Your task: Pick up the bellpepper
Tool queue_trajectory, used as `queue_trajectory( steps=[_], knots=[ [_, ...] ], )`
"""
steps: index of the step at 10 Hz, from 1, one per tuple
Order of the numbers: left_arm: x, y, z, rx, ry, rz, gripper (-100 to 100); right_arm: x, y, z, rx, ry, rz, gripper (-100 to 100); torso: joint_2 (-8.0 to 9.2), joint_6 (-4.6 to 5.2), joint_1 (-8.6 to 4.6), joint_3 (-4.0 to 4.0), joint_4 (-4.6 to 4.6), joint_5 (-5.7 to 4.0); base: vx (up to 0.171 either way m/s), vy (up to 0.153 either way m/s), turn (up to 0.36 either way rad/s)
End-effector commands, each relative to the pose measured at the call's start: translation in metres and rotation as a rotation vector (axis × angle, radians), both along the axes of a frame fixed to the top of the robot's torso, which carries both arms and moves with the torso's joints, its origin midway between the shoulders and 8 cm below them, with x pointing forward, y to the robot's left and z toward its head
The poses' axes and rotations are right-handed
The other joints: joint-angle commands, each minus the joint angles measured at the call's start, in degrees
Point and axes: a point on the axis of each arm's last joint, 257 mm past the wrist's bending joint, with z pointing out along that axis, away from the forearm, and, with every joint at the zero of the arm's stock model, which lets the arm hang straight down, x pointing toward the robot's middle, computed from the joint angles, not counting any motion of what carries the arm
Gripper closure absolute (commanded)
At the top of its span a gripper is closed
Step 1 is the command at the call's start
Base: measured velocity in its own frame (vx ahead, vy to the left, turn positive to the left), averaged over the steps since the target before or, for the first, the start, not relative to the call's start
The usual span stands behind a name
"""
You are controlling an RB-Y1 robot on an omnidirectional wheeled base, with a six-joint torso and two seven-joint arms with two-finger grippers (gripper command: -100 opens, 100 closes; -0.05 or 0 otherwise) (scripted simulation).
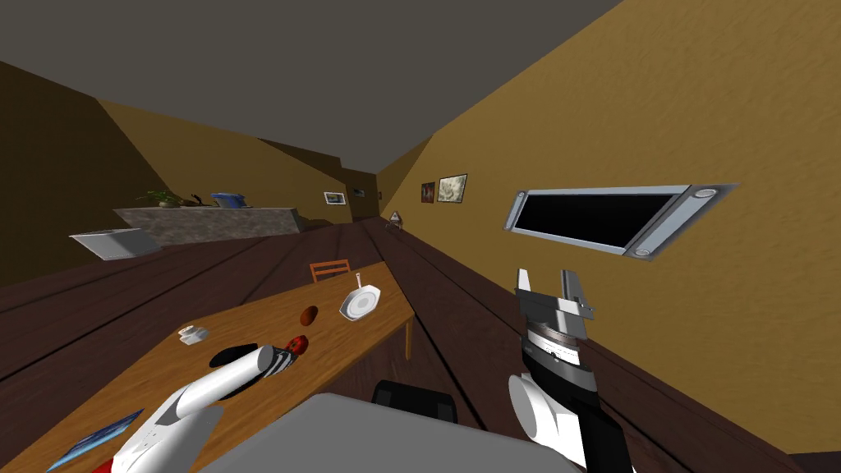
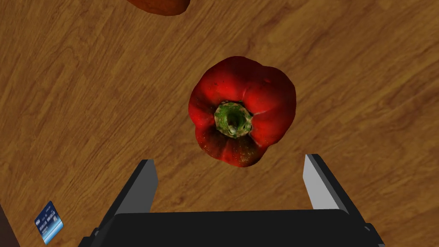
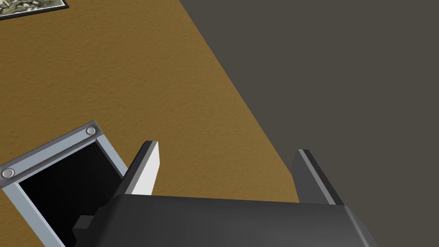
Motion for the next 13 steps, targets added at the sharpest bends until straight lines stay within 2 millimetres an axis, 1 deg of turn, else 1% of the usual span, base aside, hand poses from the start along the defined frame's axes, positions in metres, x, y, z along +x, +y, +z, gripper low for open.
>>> queue_trajectory(
  steps=[1,4,5,6,10,11,12,13],
  knots=[
    [-0.002,0.001,-0.006,0.0,-0.001,0.022,-100,0.0,0.0,0.0,0.0,0.0,0.0,0,0.0,0.0,0.0,0.0,0.0,0.0,-0.02,0.024,-0.154],
    [-0.005,0.002,-0.018,0.0,-0.002,0.064,-100,0.0,0.0,0.0,0.0,0.0,0.0,0,0.34,0.01,0.33,0.2,0.07,0.07,-0.065,0.065,-0.156],
    [-0.003,0.002,-0.016,-0.001,0.0,0.055,-100,0.0,0.0,0.0,0.0,0.0,0.0,0,0.34,0.01,0.27,0.2,0.08,0.07,-0.026,0.02,-0.031],
    [-0.003,0.002,-0.017,0.0,-0.002,0.057,100,0.0,0.0,0.0,0.0,0.0,0.0,0,0.23,-0.02,0.15,0.14,0.06,0.04,-0.005,0.001,-0.004],
    [-0.003,0.002,-0.017,-0.002,-0.001,0.057,100,0.0,0.0,0.0,0.0,0.0,0.0,0,0.1,-0.02,0.05,0.06,0.03,-0.02,0.0,0.0,0.0],
    [-0.003,0.001,-0.017,-0.002,-0.001,0.057,0,0.0,0.0,0.0,0.0,0.0,0.0,0,0.1,-0.02,0.04,0.06,0.03,-0.03,0.0,0.0,0.0],
    [-0.003,0.002,-0.01,0.0,-0.001,0.037,100,0.0,0.0,0.0,0.0,0.0,0.0,0,0.1,-0.02,0.03,0.07,0.04,-0.03,0.041,-0.038,0.176],
    [-0.002,0.001,-0.006,0.0,-0.001,0.022,100,0.0,0.0,0.0,0.0,0.0,0.0,0,0.02,-0.12,-0.11,0.02,0.01,-0.08,0.065,-0.077,0.243]
  ],
)
